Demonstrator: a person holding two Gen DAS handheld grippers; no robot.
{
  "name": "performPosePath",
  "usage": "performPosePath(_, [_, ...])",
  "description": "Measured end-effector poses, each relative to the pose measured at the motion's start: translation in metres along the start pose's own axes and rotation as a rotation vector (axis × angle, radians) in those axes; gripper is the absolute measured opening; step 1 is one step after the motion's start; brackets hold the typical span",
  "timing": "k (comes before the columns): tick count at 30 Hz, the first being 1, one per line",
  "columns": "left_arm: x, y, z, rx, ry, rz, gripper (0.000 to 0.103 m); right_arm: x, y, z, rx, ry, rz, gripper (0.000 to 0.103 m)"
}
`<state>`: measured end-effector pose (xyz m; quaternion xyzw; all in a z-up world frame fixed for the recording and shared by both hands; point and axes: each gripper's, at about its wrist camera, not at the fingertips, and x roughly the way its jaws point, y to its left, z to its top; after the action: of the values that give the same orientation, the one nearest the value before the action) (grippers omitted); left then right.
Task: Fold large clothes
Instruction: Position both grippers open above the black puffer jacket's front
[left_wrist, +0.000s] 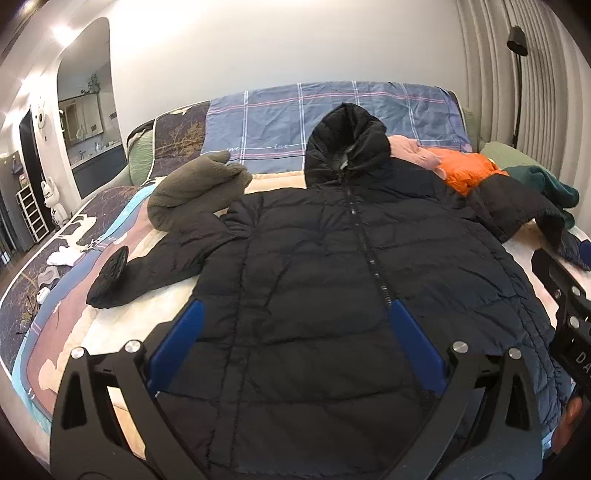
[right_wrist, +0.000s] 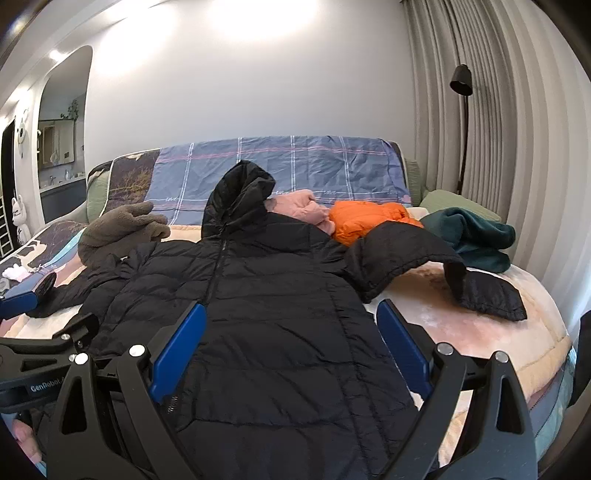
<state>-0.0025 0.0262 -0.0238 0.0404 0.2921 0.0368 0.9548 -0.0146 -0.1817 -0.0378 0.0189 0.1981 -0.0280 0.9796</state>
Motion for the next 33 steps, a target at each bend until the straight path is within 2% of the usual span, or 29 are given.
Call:
performPosePath(7, [0.004, 0.016, -0.001, -0.017, 0.011, 0.011, 0.101, 0.006, 0.017, 0.003, -0.031, 0.011, 0.019, 0.094])
performPosePath(12, [0.012, 0.024, 0.0, -0.042, 0.039, -0.007, 0.101, 0.01, 0.025, 0.004, -0.045, 0.021, 0.025, 0.094])
performPosePath(20, [0.017, 0.03, 0.0, -0.054, 0.041, -0.033, 0.101, 0.018, 0.032, 0.008, -0.051, 0.031, 0.012, 0.094])
performPosePath(29, [0.024, 0.025, 0.0, -0.042, 0.033, -0.076, 0.101, 0.027, 0.023, 0.007, -0.028, 0.063, -0.02, 0.094])
performPosePath(33, [0.027, 0.024, 0.001, -0.067, 0.037, -0.092, 0.096, 0.029, 0.016, 0.006, -0.011, 0.07, -0.029, 0.094])
